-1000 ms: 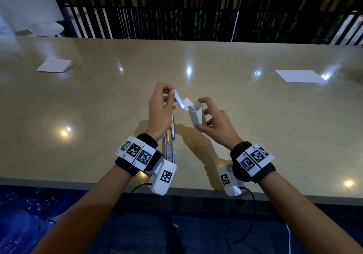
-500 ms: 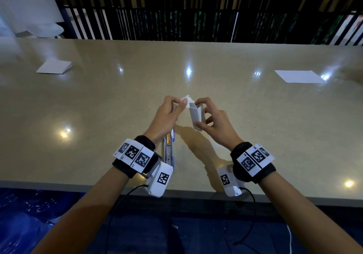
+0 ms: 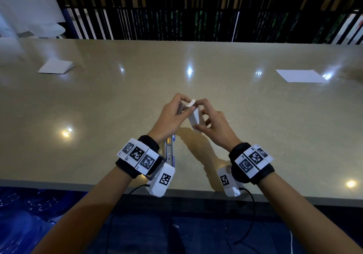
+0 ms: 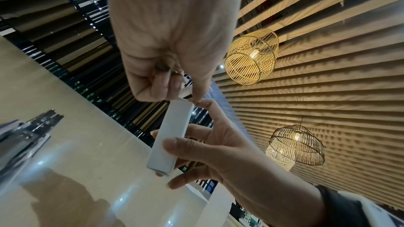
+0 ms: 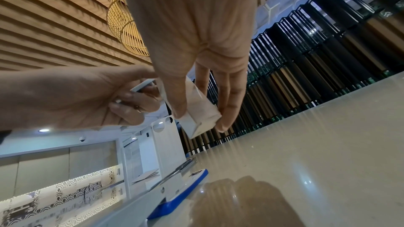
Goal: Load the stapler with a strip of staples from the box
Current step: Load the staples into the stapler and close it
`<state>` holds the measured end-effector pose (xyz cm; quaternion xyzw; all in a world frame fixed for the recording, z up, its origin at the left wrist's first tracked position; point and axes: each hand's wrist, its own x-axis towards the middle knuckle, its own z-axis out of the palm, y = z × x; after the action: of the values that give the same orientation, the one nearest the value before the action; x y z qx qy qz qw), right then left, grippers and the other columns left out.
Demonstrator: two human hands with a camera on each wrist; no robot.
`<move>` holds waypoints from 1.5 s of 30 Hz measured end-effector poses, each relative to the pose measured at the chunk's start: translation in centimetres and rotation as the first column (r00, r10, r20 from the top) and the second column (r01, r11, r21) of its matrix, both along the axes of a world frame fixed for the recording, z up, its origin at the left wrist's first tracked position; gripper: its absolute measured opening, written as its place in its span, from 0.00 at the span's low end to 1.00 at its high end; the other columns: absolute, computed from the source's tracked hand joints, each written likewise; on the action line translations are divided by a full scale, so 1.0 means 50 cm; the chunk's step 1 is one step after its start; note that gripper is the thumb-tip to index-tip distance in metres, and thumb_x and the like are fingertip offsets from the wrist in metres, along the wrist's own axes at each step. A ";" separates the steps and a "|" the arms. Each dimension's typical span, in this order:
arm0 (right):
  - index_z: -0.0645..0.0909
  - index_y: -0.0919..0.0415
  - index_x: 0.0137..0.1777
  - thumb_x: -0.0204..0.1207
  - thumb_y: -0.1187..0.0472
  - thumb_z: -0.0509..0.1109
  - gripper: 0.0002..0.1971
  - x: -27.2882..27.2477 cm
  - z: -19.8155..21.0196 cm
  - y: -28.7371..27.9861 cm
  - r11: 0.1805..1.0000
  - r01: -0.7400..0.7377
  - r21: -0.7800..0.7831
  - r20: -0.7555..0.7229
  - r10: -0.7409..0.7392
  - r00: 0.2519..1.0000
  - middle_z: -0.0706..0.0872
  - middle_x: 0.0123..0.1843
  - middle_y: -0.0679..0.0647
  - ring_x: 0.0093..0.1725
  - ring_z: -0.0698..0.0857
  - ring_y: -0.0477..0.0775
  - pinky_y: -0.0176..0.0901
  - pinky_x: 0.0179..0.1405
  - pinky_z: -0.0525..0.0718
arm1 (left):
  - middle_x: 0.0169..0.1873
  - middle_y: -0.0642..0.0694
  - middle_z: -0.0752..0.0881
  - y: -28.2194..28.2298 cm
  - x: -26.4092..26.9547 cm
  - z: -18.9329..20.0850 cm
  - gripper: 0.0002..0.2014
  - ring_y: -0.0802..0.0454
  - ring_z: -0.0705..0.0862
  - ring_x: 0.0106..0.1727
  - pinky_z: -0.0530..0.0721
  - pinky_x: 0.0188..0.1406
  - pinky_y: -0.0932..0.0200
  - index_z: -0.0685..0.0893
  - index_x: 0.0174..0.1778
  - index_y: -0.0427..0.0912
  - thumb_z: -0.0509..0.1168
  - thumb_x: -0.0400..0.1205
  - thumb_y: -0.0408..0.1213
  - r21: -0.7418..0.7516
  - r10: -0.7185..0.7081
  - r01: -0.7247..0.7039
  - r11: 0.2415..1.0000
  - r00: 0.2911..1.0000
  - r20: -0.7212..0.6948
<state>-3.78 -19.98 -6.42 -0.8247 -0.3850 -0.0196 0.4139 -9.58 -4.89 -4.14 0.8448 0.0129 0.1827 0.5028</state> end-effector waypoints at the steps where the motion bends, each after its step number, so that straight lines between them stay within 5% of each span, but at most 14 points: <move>1: 0.65 0.52 0.66 0.74 0.63 0.73 0.25 0.000 0.000 0.000 1.000 0.008 -0.010 0.001 -0.008 1.000 0.86 0.53 0.63 0.46 0.87 0.62 0.58 0.40 0.88 | 0.37 0.40 0.76 -0.001 0.000 0.000 0.12 0.51 0.73 0.36 0.74 0.38 0.58 0.78 0.58 0.42 0.61 0.85 0.46 -0.006 -0.006 0.005 1.000 1.000 -0.008; 7: 0.62 0.49 0.67 0.73 0.62 0.73 0.28 -0.005 0.005 -0.006 0.998 0.053 -0.018 -0.012 -0.053 0.999 0.87 0.56 0.63 0.48 0.88 0.65 0.62 0.40 0.88 | 0.35 0.51 0.75 -0.004 -0.002 0.000 0.13 0.58 0.73 0.32 0.75 0.30 0.72 0.77 0.62 0.39 0.57 0.87 0.42 0.006 -0.035 0.036 0.999 0.999 -0.037; 15: 0.61 0.47 0.70 0.72 0.63 0.74 0.31 -0.011 0.012 -0.008 0.995 0.087 -0.041 0.016 -0.087 0.996 0.88 0.50 0.62 0.43 0.88 0.63 0.62 0.43 0.87 | 0.32 0.52 0.71 -0.009 0.006 0.001 0.13 0.56 0.72 0.32 0.76 0.38 0.61 0.77 0.63 0.39 0.58 0.87 0.42 0.050 -0.012 0.014 0.999 0.999 -0.045; 19: 0.64 0.51 0.73 0.72 0.65 0.74 0.31 -0.016 0.018 -0.010 0.992 0.100 -0.076 0.053 -0.096 0.994 0.89 0.47 0.62 0.41 0.87 0.62 0.54 0.43 0.85 | 0.32 0.52 0.71 -0.010 0.010 0.000 0.13 0.55 0.72 0.33 0.77 0.43 0.56 0.77 0.62 0.38 0.57 0.87 0.41 0.074 -0.002 0.006 0.997 0.999 -0.050; 23: 0.64 0.51 0.73 0.71 0.66 0.74 0.32 -0.019 0.021 -0.008 0.991 0.101 -0.093 0.063 -0.095 0.993 0.90 0.50 0.62 0.48 0.88 0.63 0.57 0.46 0.87 | 0.33 0.55 0.71 -0.011 0.012 0.002 0.13 0.59 0.73 0.34 0.76 0.41 0.62 0.76 0.63 0.37 0.56 0.87 0.40 0.100 0.015 -0.008 0.995 0.998 -0.063; 29: 0.64 0.50 0.73 0.73 0.63 0.73 0.31 -0.017 0.013 0.000 0.989 0.113 -0.096 0.094 -0.104 0.990 0.89 0.48 0.61 0.43 0.88 0.61 0.59 0.43 0.88 | 0.37 0.54 0.74 -0.009 0.013 0.002 0.12 0.55 0.74 0.39 0.76 0.39 0.65 0.77 0.59 0.34 0.58 0.87 0.40 0.071 0.016 -0.014 0.997 0.999 -0.037; 33: 0.65 0.50 0.71 0.74 0.62 0.73 0.29 -0.009 0.007 0.000 0.991 0.109 -0.075 0.105 -0.100 0.989 0.89 0.51 0.61 0.43 0.89 0.61 0.58 0.41 0.89 | 0.33 0.56 0.75 -0.005 0.009 -0.002 0.13 0.59 0.74 0.33 0.75 0.32 0.71 0.82 0.56 0.33 0.56 0.88 0.38 0.049 -0.023 0.022 0.999 1.000 0.006; 38: 0.66 0.50 0.69 0.73 0.62 0.74 0.28 0.004 -0.006 -0.001 0.993 0.106 -0.053 0.089 -0.101 0.991 0.89 0.51 0.60 0.44 0.88 0.60 0.54 0.39 0.88 | 0.42 0.54 0.81 0.002 0.004 0.000 0.16 0.62 0.77 0.36 0.77 0.30 0.78 0.84 0.66 0.40 0.56 0.88 0.41 0.056 -0.053 0.055 0.997 0.998 -0.033; 45: 0.64 0.50 0.70 0.73 0.63 0.74 0.29 0.011 -0.013 0.004 0.997 0.068 -0.034 0.048 -0.066 0.997 0.89 0.44 0.62 0.36 0.86 0.57 0.41 0.31 0.81 | 0.62 0.43 0.84 0.018 0.009 0.001 0.17 0.52 0.81 0.62 0.76 0.63 0.61 0.82 0.69 0.40 0.58 0.87 0.39 0.179 -0.043 0.054 0.982 0.997 -0.066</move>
<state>-3.24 -19.79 -7.07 -0.8437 -0.3670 -0.0459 0.3890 -9.15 -4.02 -4.08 0.8923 -0.0089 0.1447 0.4276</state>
